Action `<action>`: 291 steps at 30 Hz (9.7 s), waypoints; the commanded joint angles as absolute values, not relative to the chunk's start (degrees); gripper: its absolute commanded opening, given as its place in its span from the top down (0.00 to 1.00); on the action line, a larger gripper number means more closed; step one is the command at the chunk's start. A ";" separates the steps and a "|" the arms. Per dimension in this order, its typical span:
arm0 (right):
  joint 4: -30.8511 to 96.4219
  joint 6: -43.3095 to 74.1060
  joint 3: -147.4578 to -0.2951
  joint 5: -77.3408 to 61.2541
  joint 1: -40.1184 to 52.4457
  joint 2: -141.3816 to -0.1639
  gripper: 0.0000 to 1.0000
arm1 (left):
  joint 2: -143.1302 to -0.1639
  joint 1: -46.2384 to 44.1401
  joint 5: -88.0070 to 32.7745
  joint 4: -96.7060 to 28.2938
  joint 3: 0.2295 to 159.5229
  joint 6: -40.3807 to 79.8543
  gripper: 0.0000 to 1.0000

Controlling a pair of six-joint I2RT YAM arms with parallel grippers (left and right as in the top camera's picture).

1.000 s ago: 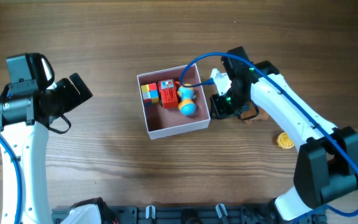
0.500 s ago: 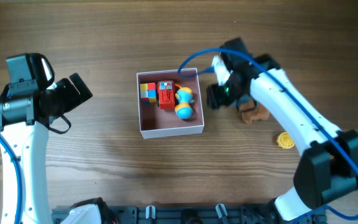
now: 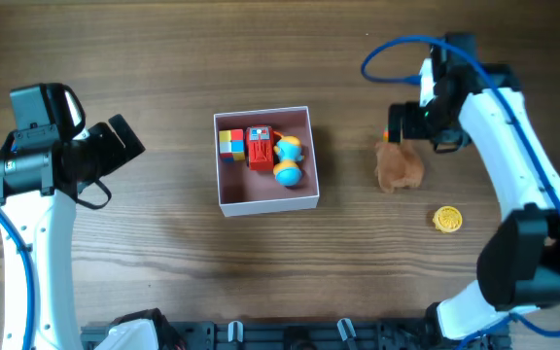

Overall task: Pack container
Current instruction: 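Move the right gripper to the brown plush bear and grasp it, then lower the plush bear into the box with the right gripper and release, then reach the right gripper to the yellow round toy and grasp it, then place the yellow toy into the box with the right gripper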

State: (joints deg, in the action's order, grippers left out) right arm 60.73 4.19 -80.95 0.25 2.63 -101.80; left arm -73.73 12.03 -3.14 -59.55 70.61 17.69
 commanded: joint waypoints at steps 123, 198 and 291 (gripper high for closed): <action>51.99 -19.29 -87.53 -8.03 45.91 -108.44 0.96 | -68.58 20.14 -4.05 -59.86 70.37 18.46 0.00; 53.71 44.88 -55.09 1.83 -15.81 -85.10 0.00 | -68.58 20.14 -4.05 -60.31 70.37 18.41 0.00; 32.77 0.03 -79.40 -6.98 48.53 -102.59 0.96 | -68.58 20.16 -3.40 -61.14 70.37 18.26 0.00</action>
State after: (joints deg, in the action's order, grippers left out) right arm 33.80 1.58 -78.41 -6.39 48.56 -99.35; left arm -69.10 19.90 -3.11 -61.14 70.59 17.96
